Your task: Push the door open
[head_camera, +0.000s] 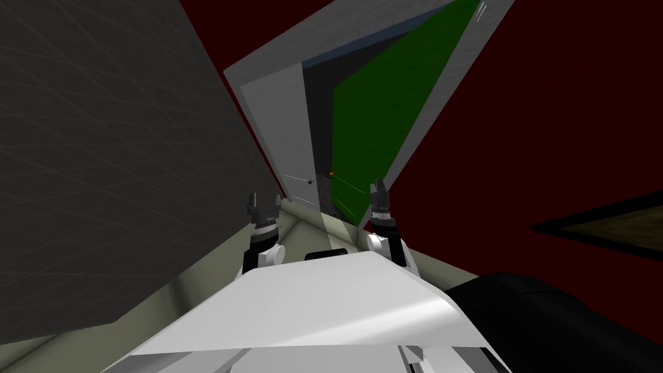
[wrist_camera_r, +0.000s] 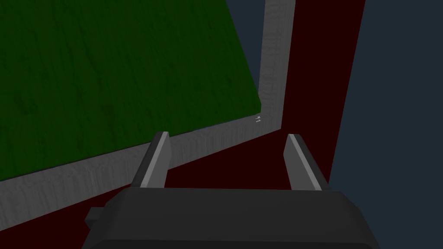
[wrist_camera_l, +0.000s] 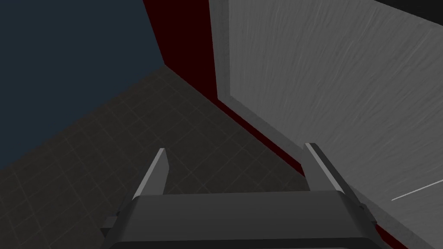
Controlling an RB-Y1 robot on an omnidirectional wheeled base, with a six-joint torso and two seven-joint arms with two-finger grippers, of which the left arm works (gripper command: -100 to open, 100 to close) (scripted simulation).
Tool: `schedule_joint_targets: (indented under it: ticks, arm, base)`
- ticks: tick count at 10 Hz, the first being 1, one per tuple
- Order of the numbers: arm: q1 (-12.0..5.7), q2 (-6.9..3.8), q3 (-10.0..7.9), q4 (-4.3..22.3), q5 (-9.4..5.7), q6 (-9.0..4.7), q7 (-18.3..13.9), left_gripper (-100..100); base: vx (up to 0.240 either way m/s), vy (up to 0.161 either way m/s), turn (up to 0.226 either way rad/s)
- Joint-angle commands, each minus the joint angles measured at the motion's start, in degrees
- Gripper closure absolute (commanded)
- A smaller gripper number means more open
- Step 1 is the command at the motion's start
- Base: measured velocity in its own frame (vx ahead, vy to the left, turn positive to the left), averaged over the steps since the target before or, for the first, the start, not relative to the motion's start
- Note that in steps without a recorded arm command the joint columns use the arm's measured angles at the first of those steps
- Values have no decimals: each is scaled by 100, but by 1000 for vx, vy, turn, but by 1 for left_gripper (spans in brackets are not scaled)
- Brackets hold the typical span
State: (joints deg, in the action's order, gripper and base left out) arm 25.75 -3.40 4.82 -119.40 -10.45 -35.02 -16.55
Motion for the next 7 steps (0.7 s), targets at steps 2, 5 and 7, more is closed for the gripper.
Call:
schedule_joint_targets:
  ticks: [2, 5, 7]
  arm:
    - [-98, -60, 57, 338, -187, -83, -226, -100]
    - [-190, -102, 106, 673, -354, -181, -428, -100]
    - [-253, -129, 138, 898, -467, -246, -564, -100]
  base:
    - [111, 100, -218]
    - [83, 90, -157]
    - [74, 85, -135]
